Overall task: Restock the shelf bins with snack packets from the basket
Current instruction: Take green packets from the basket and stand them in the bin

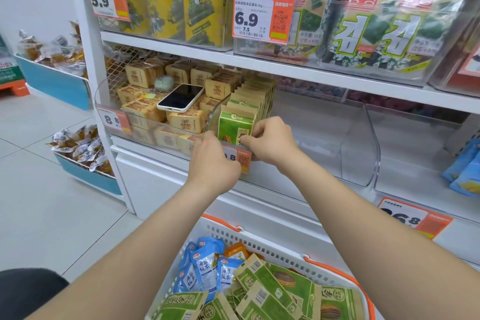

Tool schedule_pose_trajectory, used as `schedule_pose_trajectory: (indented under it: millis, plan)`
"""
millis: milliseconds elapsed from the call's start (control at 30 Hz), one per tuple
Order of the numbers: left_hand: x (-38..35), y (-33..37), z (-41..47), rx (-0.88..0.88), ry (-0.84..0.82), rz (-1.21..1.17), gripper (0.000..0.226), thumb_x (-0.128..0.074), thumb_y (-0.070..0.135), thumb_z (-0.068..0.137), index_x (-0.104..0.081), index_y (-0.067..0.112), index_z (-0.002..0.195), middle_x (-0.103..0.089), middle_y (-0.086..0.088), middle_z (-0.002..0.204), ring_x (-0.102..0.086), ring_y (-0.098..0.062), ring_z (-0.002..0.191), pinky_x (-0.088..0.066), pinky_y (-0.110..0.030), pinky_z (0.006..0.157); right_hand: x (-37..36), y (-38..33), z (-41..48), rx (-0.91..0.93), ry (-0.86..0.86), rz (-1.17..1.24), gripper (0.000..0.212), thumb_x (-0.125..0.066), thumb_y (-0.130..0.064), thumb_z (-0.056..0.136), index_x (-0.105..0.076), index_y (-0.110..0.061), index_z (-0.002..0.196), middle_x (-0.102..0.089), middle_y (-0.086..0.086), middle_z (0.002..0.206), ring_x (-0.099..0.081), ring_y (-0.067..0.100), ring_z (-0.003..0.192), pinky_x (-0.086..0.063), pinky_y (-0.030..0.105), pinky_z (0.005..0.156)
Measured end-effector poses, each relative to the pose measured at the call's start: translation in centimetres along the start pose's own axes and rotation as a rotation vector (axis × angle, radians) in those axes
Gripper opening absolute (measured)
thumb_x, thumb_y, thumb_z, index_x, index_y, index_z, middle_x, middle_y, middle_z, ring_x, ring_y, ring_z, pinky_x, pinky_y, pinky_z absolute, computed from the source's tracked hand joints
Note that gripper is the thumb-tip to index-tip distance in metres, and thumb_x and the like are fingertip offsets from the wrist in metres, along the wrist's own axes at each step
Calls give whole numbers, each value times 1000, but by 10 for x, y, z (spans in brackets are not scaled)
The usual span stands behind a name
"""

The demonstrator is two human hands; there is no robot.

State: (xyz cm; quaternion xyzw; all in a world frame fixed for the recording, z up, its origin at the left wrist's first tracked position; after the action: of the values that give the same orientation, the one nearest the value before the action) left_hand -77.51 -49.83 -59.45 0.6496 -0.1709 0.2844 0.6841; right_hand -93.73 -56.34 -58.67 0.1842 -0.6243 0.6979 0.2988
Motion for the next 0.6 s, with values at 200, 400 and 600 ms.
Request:
schedule_pose_trajectory:
  millis: [200,400,600]
  plan:
    - [-6,-2,0,-28,-31,33,47,-64,4,79,-51,11,124,-47,-10,124,-47,-27,106,-46,-35,89,-4,-12,-3,31,48,-65,34,-82,-27,82,-70,1,67,-59,0,57,-62,18,71,-52,32,64]
    - [-10,-1,-6,-53,-114,20,80,-61,1,84,-32,22,156,-32,-7,142,-49,-27,123,-43,-28,95,2,-14,-11,-16,104,-126,46,-77,-54,74,-62,-13,62,-62,-2,58,-63,17,63,-45,34,50]
    - [-12,-5,-8,-68,-137,38,85,-58,-3,86,-25,23,159,-22,-9,150,-48,-34,130,-46,-46,111,13,-27,-41,212,221,-251,16,-61,-34,84,-53,-20,86,-60,0,85,-57,27,82,-44,36,61]
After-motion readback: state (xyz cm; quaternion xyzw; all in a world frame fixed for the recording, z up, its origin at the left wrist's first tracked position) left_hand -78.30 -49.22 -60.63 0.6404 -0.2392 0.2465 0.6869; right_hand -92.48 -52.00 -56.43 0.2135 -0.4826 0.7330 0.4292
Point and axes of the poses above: each hand's wrist, its own z-axis towards the middle knuckle, its own x-axis out of the back of the hand, y = z × x, the point moved 8 cm from there along z, towards the middle knuckle
